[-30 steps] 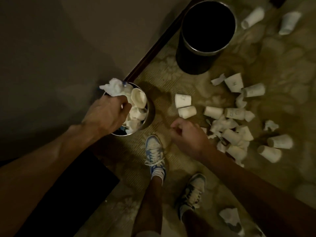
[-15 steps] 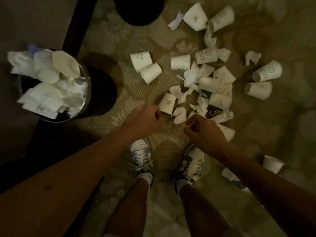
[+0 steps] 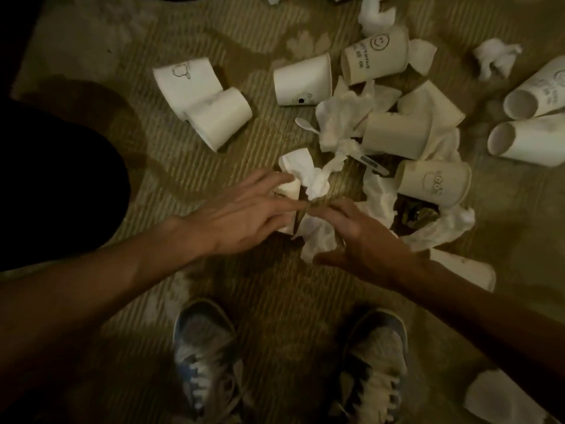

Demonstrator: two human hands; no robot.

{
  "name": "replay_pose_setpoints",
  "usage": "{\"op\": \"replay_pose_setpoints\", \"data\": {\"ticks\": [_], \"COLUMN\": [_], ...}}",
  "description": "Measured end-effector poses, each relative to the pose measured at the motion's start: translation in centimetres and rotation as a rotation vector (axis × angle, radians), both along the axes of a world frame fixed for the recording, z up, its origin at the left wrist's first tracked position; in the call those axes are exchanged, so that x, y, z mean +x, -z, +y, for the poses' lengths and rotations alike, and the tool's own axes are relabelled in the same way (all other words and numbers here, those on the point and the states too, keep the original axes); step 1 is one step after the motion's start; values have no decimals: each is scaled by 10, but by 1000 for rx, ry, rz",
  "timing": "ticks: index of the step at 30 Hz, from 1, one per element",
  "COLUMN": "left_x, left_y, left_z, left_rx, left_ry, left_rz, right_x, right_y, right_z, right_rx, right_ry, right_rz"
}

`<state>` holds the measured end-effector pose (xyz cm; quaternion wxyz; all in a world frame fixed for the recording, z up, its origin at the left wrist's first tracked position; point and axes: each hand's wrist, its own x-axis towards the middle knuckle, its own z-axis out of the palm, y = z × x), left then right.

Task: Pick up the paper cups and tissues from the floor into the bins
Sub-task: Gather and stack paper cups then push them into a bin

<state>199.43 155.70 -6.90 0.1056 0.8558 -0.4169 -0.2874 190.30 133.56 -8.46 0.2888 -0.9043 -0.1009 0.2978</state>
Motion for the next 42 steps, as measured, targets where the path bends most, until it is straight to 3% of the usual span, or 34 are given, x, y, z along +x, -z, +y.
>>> {"op": "replay_pose_setpoints", "data": {"ticks": [4,6,9,11,15,17,21,29,33,38,42], "left_x": [14,18,19,19,16,14,9,-11,-16,-15,-14], "left_y": [17,19,17,17,14,13,13,10,12,19,22], "left_z": [6,9,9,5,0,5,11,-4,-18,-21,-22], "left_rx": [17,136,274,331,319,274,165,-348,-429,-463,-492], "left_ry": [123,151,413,432,348,233,-94,-571,-651,-746,-792], "left_rz": [-59,-49,-320,-414,-395,-337,-51,479,553,578,590], "right_x": [-7,-8,-5,-1,7,6,-1,0,-4,-8,-10], "right_y": [21,27,37,44,43,40,32,-4,8,33,44], "right_z": [-3,-1,4,3,5,9,10,-41,-52,-40,-32], "right_rx": [20,-38,-95,-77,36,68,94,-116,-284,-331,-377], "right_ry": [-120,-191,-221,-200,-69,8,115,194,156,124,127], "right_rz": [-88,-135,-147,-171,-172,-180,-219,-340,-374,-134,-177]}}
